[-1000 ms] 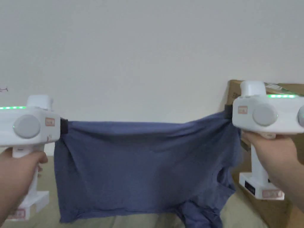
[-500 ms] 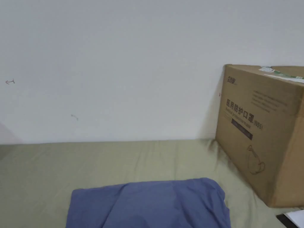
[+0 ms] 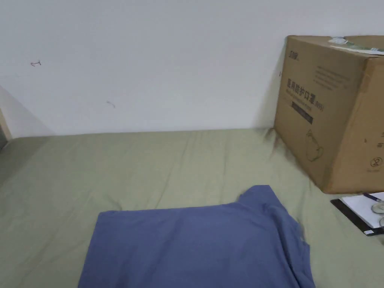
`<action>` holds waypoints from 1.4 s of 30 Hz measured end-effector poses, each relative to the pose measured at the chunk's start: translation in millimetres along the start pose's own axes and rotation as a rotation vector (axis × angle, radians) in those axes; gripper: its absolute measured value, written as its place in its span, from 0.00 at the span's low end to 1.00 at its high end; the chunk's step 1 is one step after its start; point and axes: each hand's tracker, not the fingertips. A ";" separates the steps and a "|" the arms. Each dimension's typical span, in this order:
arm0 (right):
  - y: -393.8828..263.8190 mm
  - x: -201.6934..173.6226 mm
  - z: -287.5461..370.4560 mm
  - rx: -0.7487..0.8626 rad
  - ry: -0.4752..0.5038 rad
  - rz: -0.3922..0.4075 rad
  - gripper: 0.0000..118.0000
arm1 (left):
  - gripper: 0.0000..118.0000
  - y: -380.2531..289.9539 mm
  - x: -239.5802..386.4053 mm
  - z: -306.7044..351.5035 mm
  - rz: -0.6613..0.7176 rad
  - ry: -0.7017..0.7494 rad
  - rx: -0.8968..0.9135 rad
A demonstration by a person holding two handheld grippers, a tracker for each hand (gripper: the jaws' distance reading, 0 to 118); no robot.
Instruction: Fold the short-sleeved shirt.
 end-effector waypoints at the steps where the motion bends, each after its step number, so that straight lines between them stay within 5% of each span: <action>1: -0.4 -0.6 -1.8 -0.002 -0.001 0.006 0.03 | 0.00 -2.5 3.7 -1.4 -0.025 0.020 -0.003; 5: 6.9 -7.6 -15.8 -0.063 -0.019 0.025 0.03 | 0.02 3.3 12.8 -3.0 -0.052 0.060 -0.014; 6: 7.9 -10.0 -16.9 -0.059 -0.029 0.034 0.04 | 0.13 4.8 12.1 -1.5 -0.041 0.047 -0.006; 7: 8.3 -11.4 -15.5 -0.042 -0.045 0.052 0.08 | 0.36 5.8 11.4 0.1 -0.030 0.037 0.006; 8: 8.6 -10.6 -15.0 -0.018 -0.049 0.065 0.20 | 0.66 5.4 10.1 2.0 -0.019 0.025 0.019; 9: 9.2 -11.1 -12.1 0.014 -0.072 0.076 0.45 | 0.96 3.0 9.0 5.4 -0.009 0.020 0.034; 11: 8.4 -10.4 -3.5 0.050 -0.076 0.066 0.94 | 0.99 1.5 5.6 18.9 0.030 0.003 0.123; 12: 7.2 -11.4 6.5 0.086 -0.056 0.055 0.99 | 0.99 1.5 3.0 25.0 0.063 -0.004 0.136; 18: 10.8 -32.4 66.2 0.348 0.024 0.026 0.95 | 0.98 -0.7 4.6 88.0 0.144 -0.082 0.340; 20: 3.0 -44.9 93.9 0.564 0.125 -0.016 0.89 | 0.87 -7.5 11.8 114.1 0.135 -0.136 0.489; 21: -1.1 -51.1 104.7 0.652 0.167 -0.034 0.77 | 0.63 -13.6 15.6 126.6 0.130 -0.144 0.582; 23: -2.9 -63.4 119.1 0.733 0.213 -0.037 0.34 | 0.05 -21.5 23.9 143.0 0.115 -0.128 0.692; 24: -3.5 -73.0 123.8 0.754 0.196 -0.030 0.00 | 0.00 -23.4 28.5 146.8 0.097 -0.092 0.706; 26: -3.4 -85.7 128.1 0.780 0.150 -0.014 0.00 | 0.00 -26.3 31.7 149.0 0.066 -0.040 0.725; 29: 3.4 -91.5 126.4 0.745 0.205 0.031 0.00 | 0.00 -15.3 26.8 147.0 0.015 -0.047 0.605; 33: 6.0 -93.1 122.1 0.693 0.181 0.077 0.00 | 0.00 9.2 -0.2 100.3 0.032 -0.061 0.041; 37: 4.9 -89.8 113.7 0.638 0.201 0.074 0.00 | 0.00 -4.0 -18.0 61.1 0.020 0.020 0.003; 38: 3.9 -90.1 111.7 0.628 0.198 0.071 0.00 | 0.08 -7.6 -21.3 54.5 0.020 -0.001 0.005; 40: 3.0 -86.9 107.8 0.603 0.197 0.063 0.00 | 0.76 -16.4 -24.1 40.4 0.022 -0.015 -0.006; 41: 2.8 -85.9 106.3 0.593 0.197 0.060 0.00 | 0.98 -19.9 -25.0 37.2 0.019 -0.020 -0.024; 42: 2.5 -85.4 104.8 0.581 0.199 0.055 0.00 | 0.97 -25.7 -23.8 38.7 0.002 -0.026 -0.012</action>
